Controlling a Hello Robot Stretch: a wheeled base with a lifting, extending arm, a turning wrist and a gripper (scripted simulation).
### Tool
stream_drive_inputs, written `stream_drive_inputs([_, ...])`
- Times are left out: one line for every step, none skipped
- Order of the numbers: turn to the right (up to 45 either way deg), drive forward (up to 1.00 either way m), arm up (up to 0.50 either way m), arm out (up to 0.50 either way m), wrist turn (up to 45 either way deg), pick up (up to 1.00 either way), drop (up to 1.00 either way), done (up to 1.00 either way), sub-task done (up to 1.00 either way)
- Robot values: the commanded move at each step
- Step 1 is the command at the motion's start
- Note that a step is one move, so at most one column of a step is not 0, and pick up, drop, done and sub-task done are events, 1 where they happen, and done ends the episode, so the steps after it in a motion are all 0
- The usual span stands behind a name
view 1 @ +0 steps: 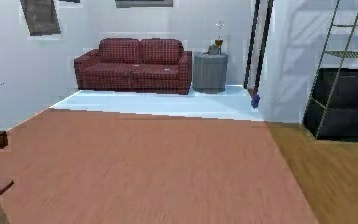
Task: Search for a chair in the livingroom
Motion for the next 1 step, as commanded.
stream_drive_inputs([3.0,0.00,0.00,0.00,0.0,0.00,0.00,0.00,0.00])
